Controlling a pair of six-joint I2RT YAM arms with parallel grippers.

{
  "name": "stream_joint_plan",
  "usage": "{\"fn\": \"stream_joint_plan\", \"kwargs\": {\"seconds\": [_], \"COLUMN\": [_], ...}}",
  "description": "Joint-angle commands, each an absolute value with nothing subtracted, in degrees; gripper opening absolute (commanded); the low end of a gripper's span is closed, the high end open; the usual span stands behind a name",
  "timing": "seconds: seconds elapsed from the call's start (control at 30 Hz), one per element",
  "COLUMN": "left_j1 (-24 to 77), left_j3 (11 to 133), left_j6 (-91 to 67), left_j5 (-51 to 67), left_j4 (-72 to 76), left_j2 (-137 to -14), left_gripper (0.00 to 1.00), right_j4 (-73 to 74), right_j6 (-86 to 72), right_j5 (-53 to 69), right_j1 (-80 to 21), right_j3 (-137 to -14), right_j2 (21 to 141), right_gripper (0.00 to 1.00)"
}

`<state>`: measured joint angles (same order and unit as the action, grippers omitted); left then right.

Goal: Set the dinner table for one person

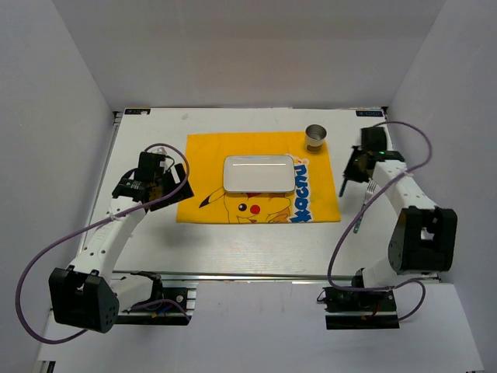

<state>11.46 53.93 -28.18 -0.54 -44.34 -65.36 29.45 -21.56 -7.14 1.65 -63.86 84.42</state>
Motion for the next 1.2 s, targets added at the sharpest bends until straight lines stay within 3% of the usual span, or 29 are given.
{"fn": "stream_joint_plan", "kwargs": {"seconds": [0.0,0.27,0.93,0.97,1.03,1.17], "left_j1": [11.25,11.25,11.25,11.25,11.25,11.25], "left_j3": [54.23,53.53,53.26,53.26,53.17,53.09], "left_j6": [-27.07,-26.02,-25.93,-25.93,-25.93,-25.93], "left_j5": [2.28,3.87,2.2,2.2,2.02,2.11], "left_j4": [-42.37,-41.05,-40.96,-40.87,-40.87,-41.04], "left_j2": [-65.3,-65.65,-65.74,-65.57,-65.57,-65.83], "left_gripper": [0.98,0.98,0.98,0.98,0.98,0.98], "right_j4": [30.06,27.25,23.2,23.38,23.29,22.76], "right_j6": [-18.99,-17.93,-15.73,-15.91,-16.43,-18.01], "right_j5": [-2.11,-5.36,-8.53,-8.44,-7.83,-6.5], "right_j1": [-6.48,-15.28,-16.52,-16.44,-16.44,-16.09], "right_j3": [-64.69,-66.09,-61.53,-61.61,-61.61,-61.87], "right_j2": [90.42,97.72,101.6,101.51,100.11,94.23], "right_gripper": [0.0,0.0,0.02,0.24,0.42,0.89]}}
